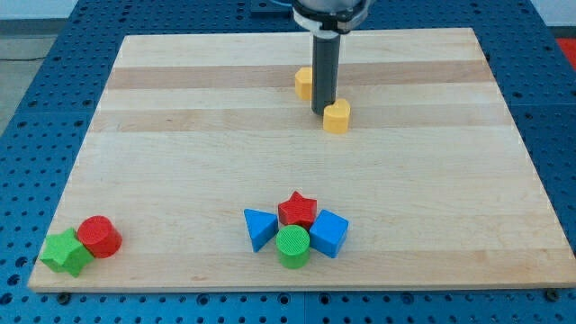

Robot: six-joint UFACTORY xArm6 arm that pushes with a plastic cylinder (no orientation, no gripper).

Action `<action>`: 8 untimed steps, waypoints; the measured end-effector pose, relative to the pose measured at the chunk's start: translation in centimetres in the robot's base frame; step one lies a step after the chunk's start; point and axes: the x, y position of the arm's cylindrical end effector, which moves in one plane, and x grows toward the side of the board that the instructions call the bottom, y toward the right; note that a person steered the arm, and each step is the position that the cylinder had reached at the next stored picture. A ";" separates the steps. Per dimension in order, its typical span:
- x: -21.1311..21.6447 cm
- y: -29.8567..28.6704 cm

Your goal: Push the yellow heart towards the bottom center of the board

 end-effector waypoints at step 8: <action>8.1 2.8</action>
